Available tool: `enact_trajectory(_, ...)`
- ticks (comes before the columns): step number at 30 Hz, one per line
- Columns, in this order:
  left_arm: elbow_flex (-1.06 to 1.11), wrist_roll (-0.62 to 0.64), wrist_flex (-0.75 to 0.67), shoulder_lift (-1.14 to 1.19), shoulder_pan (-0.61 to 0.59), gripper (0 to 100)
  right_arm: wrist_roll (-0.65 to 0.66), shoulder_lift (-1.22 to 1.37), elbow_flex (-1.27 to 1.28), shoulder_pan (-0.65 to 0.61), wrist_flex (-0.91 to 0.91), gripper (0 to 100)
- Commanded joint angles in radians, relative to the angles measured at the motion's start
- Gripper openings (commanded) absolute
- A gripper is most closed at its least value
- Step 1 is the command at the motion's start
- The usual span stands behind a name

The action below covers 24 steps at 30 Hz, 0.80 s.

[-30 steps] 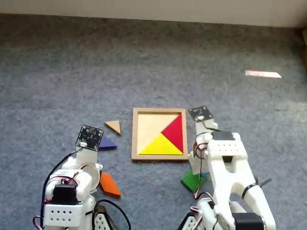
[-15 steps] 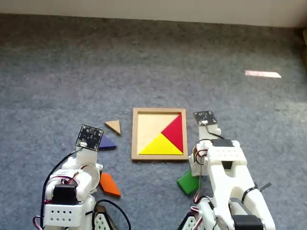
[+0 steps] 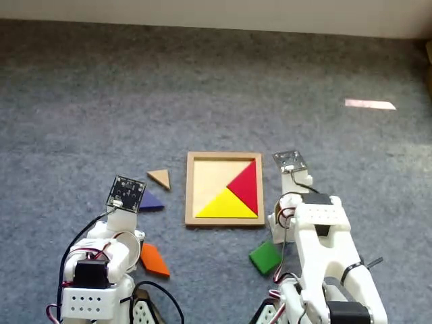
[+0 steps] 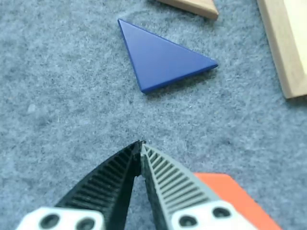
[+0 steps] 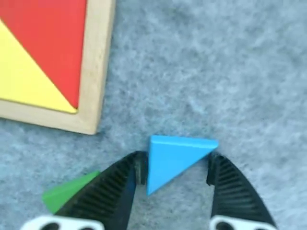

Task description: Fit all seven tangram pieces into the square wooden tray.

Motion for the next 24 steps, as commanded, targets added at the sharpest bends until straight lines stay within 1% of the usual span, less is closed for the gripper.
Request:
enact_trajectory(1, 0.021, -0.003, 0.012, -0.045, -0.015, 1, 0.021, 0.001, -0.056, -0.012, -0.033, 19.4)
enact_trajectory(5, 0.021, -0.003, 0.012, -0.045, -0.015, 1, 0.021, 0.001, -0.056, -0.028, -0.035, 19.3)
enact_trajectory(11, 0.021, -0.003, 0.012, -0.045, -0.015, 1, 0.021, 0.001, -0.054, -0.044, -0.035, 11.8)
enact_trajectory(18, 0.021, -0.003, 0.012, -0.045, -0.015, 1, 0.021, -0.008, -0.061, -0.045, -0.035, 11.2)
enact_trajectory(24, 0.021, -0.003, 0.012, -0.045, -0.015, 1, 0.021, -0.008, -0.157, -0.077, -0.035, 11.2)
